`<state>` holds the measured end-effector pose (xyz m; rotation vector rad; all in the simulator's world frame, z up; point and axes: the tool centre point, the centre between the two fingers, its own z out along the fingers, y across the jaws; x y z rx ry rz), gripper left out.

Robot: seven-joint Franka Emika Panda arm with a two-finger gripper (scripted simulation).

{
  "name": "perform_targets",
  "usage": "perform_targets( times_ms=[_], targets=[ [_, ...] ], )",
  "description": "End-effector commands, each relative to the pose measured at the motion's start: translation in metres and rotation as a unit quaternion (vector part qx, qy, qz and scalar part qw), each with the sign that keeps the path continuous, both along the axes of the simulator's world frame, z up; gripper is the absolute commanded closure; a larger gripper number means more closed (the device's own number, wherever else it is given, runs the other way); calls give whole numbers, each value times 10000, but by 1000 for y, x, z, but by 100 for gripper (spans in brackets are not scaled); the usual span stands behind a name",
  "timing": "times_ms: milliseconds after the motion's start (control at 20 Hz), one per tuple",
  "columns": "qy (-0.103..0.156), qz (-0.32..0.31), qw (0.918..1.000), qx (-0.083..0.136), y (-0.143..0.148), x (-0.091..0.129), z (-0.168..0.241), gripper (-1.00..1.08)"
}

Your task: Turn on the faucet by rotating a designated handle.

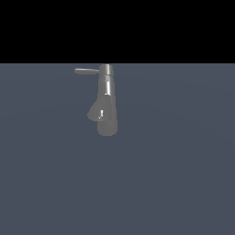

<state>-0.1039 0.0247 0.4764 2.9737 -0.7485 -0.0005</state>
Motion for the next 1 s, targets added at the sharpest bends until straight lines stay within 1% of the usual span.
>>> perform_targets(
  times_ms=[0, 250, 500, 750, 950],
  targets=[
    [-10, -253, 9997, -33, 5, 16, -5, 108],
    [-32, -742, 9972, -85, 16, 46, -18, 108],
    [-57, -1229, 9923, -118, 27, 76, -33, 108],
    [-82, -1715, 9851, -133, 39, 105, -52, 108],
    [-99, -2104, 9775, -132, 49, 127, -68, 108]
  ],
)
